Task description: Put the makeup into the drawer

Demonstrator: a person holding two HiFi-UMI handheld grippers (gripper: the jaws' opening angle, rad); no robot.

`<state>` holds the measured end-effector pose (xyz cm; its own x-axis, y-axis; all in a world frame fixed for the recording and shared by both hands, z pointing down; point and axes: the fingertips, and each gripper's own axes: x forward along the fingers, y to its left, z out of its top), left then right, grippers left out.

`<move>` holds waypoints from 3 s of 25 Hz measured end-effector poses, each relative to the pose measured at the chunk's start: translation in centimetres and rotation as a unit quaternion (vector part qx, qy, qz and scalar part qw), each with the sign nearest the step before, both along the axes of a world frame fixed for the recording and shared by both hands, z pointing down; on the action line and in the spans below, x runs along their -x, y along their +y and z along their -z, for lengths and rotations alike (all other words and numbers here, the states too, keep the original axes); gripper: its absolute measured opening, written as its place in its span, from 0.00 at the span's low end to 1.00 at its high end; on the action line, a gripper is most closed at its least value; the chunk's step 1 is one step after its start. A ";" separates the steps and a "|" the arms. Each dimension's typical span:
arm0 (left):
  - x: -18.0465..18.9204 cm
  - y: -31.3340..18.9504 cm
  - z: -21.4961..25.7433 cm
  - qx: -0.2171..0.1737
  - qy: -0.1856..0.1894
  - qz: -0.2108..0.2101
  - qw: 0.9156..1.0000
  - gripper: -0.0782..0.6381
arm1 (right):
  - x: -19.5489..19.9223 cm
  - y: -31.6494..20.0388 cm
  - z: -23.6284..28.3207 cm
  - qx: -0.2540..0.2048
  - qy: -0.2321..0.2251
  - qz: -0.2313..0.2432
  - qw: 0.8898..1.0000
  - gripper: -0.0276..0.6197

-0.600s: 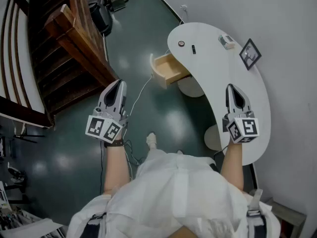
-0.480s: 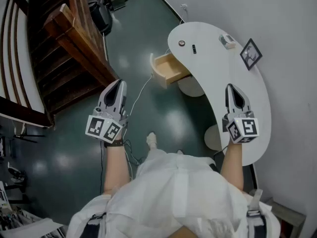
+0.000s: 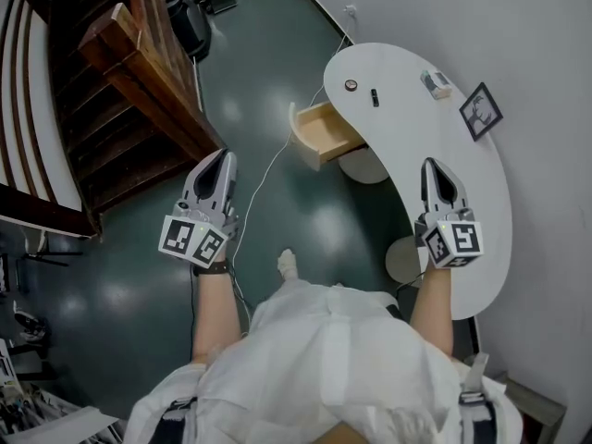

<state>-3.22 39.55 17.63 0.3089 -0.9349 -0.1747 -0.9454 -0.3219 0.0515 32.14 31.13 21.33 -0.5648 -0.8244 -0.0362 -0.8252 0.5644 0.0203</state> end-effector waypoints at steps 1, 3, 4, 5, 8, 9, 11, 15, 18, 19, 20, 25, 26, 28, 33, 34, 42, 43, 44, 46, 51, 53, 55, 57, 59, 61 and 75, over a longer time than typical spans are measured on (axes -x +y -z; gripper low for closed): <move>0.8 -0.4 0.0 0.001 0.000 0.001 1.000 0.14 | 0.8 -0.5 0.1 0.002 -0.004 0.002 1.000 0.06; 2.7 -1.2 -0.2 0.003 0.002 0.004 1.000 0.14 | 2.4 -1.5 0.3 0.001 -0.022 0.006 1.000 0.06; 3.7 -1.6 -0.3 0.004 0.004 0.006 1.000 0.14 | 3.2 -2.2 0.4 0.001 -0.032 0.008 0.999 0.06; 4.9 -2.1 -0.3 0.004 0.005 0.008 1.000 0.14 | 4.2 -2.8 0.4 0.001 -0.038 0.009 0.999 0.06; 8.5 -3.5 -0.2 0.005 0.006 0.014 1.000 0.14 | 7.5 -4.9 0.5 0.010 -0.039 0.010 0.999 0.06; 9.7 -3.9 -0.2 0.004 0.006 0.015 1.000 0.14 | 8.6 -5.4 0.4 0.012 -0.037 0.009 0.999 0.06; 12.1 -4.6 -0.2 0.001 0.007 0.017 1.000 0.14 | 10.8 -6.4 0.2 0.012 -0.031 0.008 0.999 0.06; 15.8 -5.9 -0.3 -0.002 0.011 0.012 1.000 0.14 | 14.5 -7.4 0.1 0.006 -0.020 0.002 1.000 0.06; 17.5 -6.5 -0.7 0.002 0.015 0.001 1.000 0.14 | 16.2 -7.8 -0.4 0.016 -0.011 -0.012 1.000 0.06; 18.0 -6.8 -0.9 0.003 0.018 0.000 1.000 0.14 | 16.4 -8.0 -0.7 0.019 -0.007 -0.016 1.000 0.06; 18.3 -7.1 -1.1 0.004 0.022 -0.002 1.000 0.14 | 16.6 -8.2 -0.9 0.023 -0.004 -0.020 1.000 0.06; 18.6 -9.6 -2.4 0.014 0.034 -0.016 0.999 0.14 | 16.5 -10.0 -1.9 0.034 0.007 -0.035 0.999 0.06; 18.5 -10.3 -2.5 0.015 0.035 -0.018 0.999 0.14 | 16.4 -10.5 -2.0 0.035 0.008 -0.037 0.999 0.06; 18.3 -11.9 -2.8 0.018 0.036 -0.022 0.999 0.14 | 16.3 -11.9 -2.5 0.041 0.010 -0.040 0.998 0.06; 16.8 -17.1 -3.4 0.027 0.030 -0.033 0.999 0.14 | 15.3 -16.8 -3.9 0.051 0.015 -0.044 0.998 0.06; 16.4 -18.4 -3.5 0.029 0.029 -0.036 0.999 0.14 | 15.1 -18.1 -4.1 0.052 0.019 -0.044 0.998 0.06; 12.5 -31.0 -4.1 0.047 0.008 -0.074 0.996 0.14 | 13.9 -29.0 -5.9 0.068 0.040 -0.036 0.996 0.06; 11.9 -32.5 -4.2 0.049 0.006 -0.078 0.996 0.14 | 13.6 -30.2 -6.2 0.071 0.042 -0.036 0.996 0.06; 11.3 -33.9 -4.3 0.050 0.005 -0.083 0.995 0.14 | 13.3 -31.3 -6.5 0.075 0.044 -0.036 0.996 0.06; 10.2 -36.4 -4.7 0.054 0.003 -0.089 0.995 0.14 | 12.7 -33.3 -7.1 0.081 0.048 -0.036 0.995 0.06; 7.2 -41.4 -5.8 0.073 -0.003 -0.108 0.991 0.14 | 11.1 -37.1 -8.8 0.101 0.060 -0.028 0.993 0.06; 5.9 -42.8 -6.2 0.079 -0.008 -0.118 0.990 0.14 | 10.7 -38.2 -9.4 0.110 0.058 -0.026 0.992 0.06; 4.8 -44.0 -6.6 0.082 -0.011 -0.124 0.989 0.14 | 10.3 -39.0 -10.2 0.118 0.058 -0.022 0.991 0.06; 3.7 -45.1 -7.0 0.085 -0.015 -0.131 0.988 0.14 | 9.8 -39.7 -10.9 0.124 0.060 -0.020 0.990 0.06; 2.7 -45.9 -7.5 0.089 -0.018 -0.138 0.986 0.14 | 9.5 -40.1 -11.5 0.129 0.062 -0.016 0.990 0.07; 2.1 -46.4 -8.0 0.094 -0.017 -0.143 0.985 0.14 | 9.6 -40.3 -12.1 0.137 0.066 -0.013 0.988 0.07; 0.9 -50.5 -12.6 0.137 0.000 -0.191 0.972 0.14 | 10.8 -41.9 -18.3 0.213 0.098 -0.025 0.972 0.13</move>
